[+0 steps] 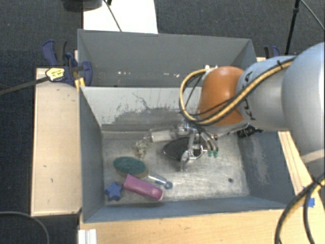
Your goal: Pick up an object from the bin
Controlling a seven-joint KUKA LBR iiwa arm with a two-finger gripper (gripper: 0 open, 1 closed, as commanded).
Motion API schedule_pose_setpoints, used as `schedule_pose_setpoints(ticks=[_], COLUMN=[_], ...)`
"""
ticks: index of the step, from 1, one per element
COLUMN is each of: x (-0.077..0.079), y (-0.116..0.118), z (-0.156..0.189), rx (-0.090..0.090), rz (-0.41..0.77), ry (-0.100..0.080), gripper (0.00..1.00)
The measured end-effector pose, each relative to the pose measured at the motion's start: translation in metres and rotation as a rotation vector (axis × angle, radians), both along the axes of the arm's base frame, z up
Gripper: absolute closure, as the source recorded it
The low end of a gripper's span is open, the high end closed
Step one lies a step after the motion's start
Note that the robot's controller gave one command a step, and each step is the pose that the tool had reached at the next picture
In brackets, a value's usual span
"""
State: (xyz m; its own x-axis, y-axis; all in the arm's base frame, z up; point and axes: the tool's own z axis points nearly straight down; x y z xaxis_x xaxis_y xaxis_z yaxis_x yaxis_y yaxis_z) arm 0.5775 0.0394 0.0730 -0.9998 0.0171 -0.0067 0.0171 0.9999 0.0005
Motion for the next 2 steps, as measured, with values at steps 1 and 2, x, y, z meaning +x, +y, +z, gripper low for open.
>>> schedule_pose_setpoints(ticks=[1,2], x=[0.001,0.014], y=[-0.001,-0.002], z=[0.002,0.142], rx=[0.0,0.001], rz=[0.001,-0.027], ry=[-0.004,-0.001], gripper=[1.0,1.0])
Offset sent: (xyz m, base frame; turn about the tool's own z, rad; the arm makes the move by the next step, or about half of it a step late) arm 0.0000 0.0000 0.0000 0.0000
